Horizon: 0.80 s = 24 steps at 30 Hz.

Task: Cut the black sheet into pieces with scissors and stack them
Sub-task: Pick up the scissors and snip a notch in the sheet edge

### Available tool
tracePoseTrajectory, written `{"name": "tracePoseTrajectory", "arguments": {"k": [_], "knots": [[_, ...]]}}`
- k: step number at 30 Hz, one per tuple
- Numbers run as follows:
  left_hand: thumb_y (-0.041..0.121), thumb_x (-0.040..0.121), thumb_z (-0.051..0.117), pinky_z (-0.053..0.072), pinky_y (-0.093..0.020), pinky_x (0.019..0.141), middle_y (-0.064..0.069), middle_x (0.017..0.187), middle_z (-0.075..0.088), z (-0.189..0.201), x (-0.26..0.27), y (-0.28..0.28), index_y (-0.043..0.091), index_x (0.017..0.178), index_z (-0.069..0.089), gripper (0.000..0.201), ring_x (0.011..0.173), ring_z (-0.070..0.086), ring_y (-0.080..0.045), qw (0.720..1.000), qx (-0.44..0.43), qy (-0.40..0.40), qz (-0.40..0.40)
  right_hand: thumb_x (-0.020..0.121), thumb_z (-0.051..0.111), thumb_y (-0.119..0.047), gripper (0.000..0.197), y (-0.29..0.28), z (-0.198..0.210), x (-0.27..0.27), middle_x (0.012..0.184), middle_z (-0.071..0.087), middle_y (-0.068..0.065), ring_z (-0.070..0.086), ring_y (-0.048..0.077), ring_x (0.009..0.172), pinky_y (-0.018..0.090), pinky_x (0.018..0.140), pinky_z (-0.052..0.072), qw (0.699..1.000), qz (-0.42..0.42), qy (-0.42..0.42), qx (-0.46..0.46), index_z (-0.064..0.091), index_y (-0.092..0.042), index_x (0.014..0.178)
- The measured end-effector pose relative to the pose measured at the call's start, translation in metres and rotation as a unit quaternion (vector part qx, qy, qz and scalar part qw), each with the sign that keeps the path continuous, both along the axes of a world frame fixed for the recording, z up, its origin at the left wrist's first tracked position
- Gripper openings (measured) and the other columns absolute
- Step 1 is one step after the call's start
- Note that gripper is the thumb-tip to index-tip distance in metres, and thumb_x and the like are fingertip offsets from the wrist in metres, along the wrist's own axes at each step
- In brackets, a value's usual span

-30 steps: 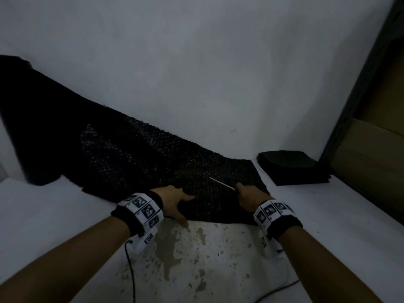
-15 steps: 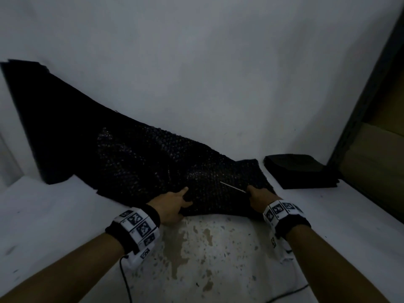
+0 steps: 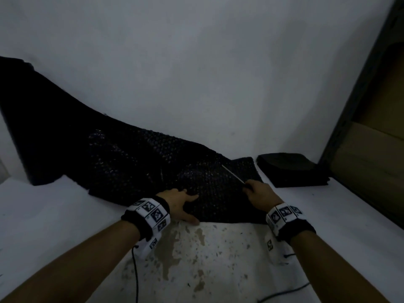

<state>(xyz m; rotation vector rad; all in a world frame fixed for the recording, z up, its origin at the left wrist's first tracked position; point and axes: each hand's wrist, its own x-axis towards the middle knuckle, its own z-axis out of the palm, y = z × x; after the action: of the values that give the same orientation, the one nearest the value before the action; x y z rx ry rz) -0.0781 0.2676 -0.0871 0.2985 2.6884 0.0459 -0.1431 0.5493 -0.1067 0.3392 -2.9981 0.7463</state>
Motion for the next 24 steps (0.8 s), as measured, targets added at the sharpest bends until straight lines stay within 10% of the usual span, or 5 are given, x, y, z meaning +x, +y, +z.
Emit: {"name": "tracePoseTrajectory", "arguments": {"k": [6, 14, 19, 21, 24], "knots": [[0.09, 0.073, 0.045, 0.042, -0.044, 0.106, -0.003, 0.167, 0.007, 0.0, -0.005, 0.016, 0.045, 0.156, 0.003, 0.103, 0.145, 0.027, -0.032, 0.998, -0.053, 0.021, 0.009, 0.095, 0.062, -0.024, 0.026, -0.009, 0.009, 0.011, 0.085, 0.07, 0.015, 0.064, 0.028, 0.076, 0.028, 0.062, 0.041, 0.999, -0.01, 0.027, -0.035, 0.074, -0.008, 0.08], [0.073, 0.074, 0.068, 0.029, -0.037, 0.118, -0.006, 0.165, 0.015, -0.002, -0.002, 0.009, 0.03, 0.159, 0.014, 0.109, 0.147, 0.025, -0.027, 0.998, 0.055, 0.024, 0.007, 0.098, 0.06, -0.023, 0.013, -0.037, 0.015, 0.042, 0.07, 0.069, -0.001, 0.065, 0.005, 0.055, 0.015, 0.049, 0.045, 0.987, -0.006, -0.117, -0.112, 0.072, -0.019, 0.096], [0.053, 0.067, 0.086, 0.046, -0.031, 0.1, -0.004, 0.144, 0.047, 0.003, 0.001, 0.013, 0.024, 0.134, 0.057, 0.079, 0.13, 0.044, -0.024, 0.989, 0.116, 0.093, 0.02, 0.098, 0.061, -0.021, 0.02, -0.054, 0.012, 0.051, 0.072, 0.073, 0.011, 0.064, 0.013, 0.054, 0.027, 0.058, 0.052, 0.959, -0.039, -0.19, -0.206, 0.073, -0.007, 0.09], [0.046, 0.065, 0.089, 0.047, -0.027, 0.08, 0.001, 0.122, 0.057, 0.001, 0.002, 0.013, 0.026, 0.11, 0.065, 0.055, 0.112, 0.051, -0.02, 0.985, 0.141, 0.1, 0.004, 0.1, 0.056, -0.018, 0.025, -0.06, 0.016, 0.057, 0.082, 0.068, 0.016, 0.063, 0.02, 0.067, 0.033, 0.069, 0.055, 0.915, -0.058, -0.237, -0.322, 0.068, 0.0, 0.087], [0.038, 0.069, 0.089, 0.048, -0.024, 0.073, 0.004, 0.107, 0.064, -0.002, 0.002, 0.014, 0.022, 0.096, 0.071, 0.036, 0.098, 0.059, -0.017, 0.985, 0.158, 0.068, -0.021, 0.096, 0.048, -0.001, 0.009, -0.062, 0.027, 0.066, 0.1, 0.054, 0.019, 0.058, 0.033, 0.091, 0.045, 0.081, 0.06, 0.761, -0.078, -0.323, -0.557, 0.057, 0.001, 0.096]]}}
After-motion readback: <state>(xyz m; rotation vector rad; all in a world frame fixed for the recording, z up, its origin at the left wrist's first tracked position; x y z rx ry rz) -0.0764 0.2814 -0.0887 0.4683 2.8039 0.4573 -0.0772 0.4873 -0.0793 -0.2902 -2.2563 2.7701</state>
